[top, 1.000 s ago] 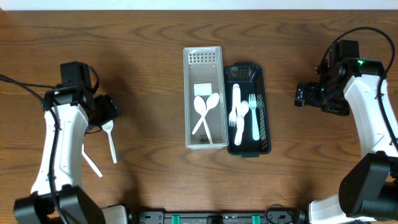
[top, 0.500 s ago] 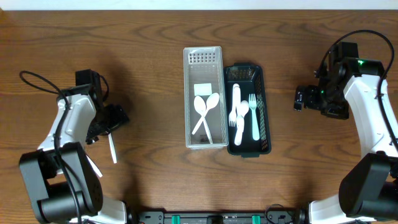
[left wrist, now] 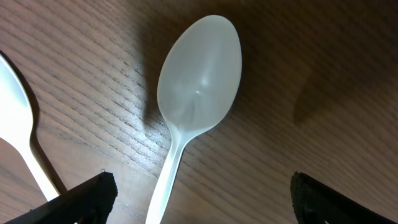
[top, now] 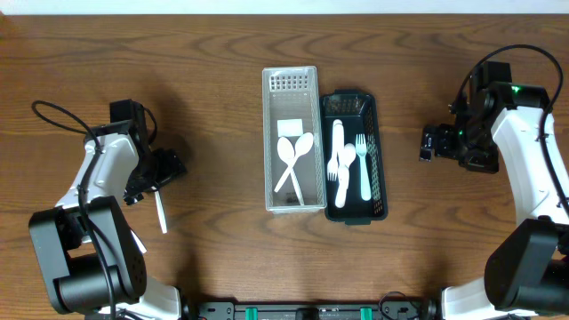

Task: Pack container
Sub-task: 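Move the left gripper to another white spoon and grasp it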

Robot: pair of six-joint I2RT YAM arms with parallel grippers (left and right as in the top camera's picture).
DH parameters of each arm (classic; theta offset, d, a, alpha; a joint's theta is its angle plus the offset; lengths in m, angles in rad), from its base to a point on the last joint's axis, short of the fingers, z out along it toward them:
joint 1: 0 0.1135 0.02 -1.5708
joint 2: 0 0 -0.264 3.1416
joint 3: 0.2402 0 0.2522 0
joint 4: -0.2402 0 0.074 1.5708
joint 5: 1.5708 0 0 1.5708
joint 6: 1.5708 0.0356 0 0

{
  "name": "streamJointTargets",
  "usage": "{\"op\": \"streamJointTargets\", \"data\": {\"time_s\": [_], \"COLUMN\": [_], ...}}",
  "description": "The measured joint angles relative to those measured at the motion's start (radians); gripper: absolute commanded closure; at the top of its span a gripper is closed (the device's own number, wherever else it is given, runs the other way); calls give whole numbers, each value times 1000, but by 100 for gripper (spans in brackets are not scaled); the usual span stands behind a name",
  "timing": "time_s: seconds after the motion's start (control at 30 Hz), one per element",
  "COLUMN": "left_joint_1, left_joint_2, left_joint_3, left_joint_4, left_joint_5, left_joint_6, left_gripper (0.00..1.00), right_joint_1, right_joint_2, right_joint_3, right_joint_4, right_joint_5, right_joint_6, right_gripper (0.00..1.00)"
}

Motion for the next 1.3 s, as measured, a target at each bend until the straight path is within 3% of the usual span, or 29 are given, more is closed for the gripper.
{"op": "streamJointTargets", "data": {"time_s": [0.93,1.17,1.3], "left_joint_1": [32,32,32], "left_joint_2": [1,1,1], "left_joint_3": [-129,-129,-129], "left_joint_4": [73,105,113], "left_joint_5": [4,3,3], "left_joint_6": [90,112,132], "left_gripper": [10,16,36], "right_joint_1": [0,0,0], "right_joint_2": [0,0,0], "right_joint_3": [0,0,0], "right_joint_4": [-29,-40,-40], "right_joint_5": [-2,-19,-21], "right_joint_6": [0,0,0], "right_gripper": [1,1,1]}}
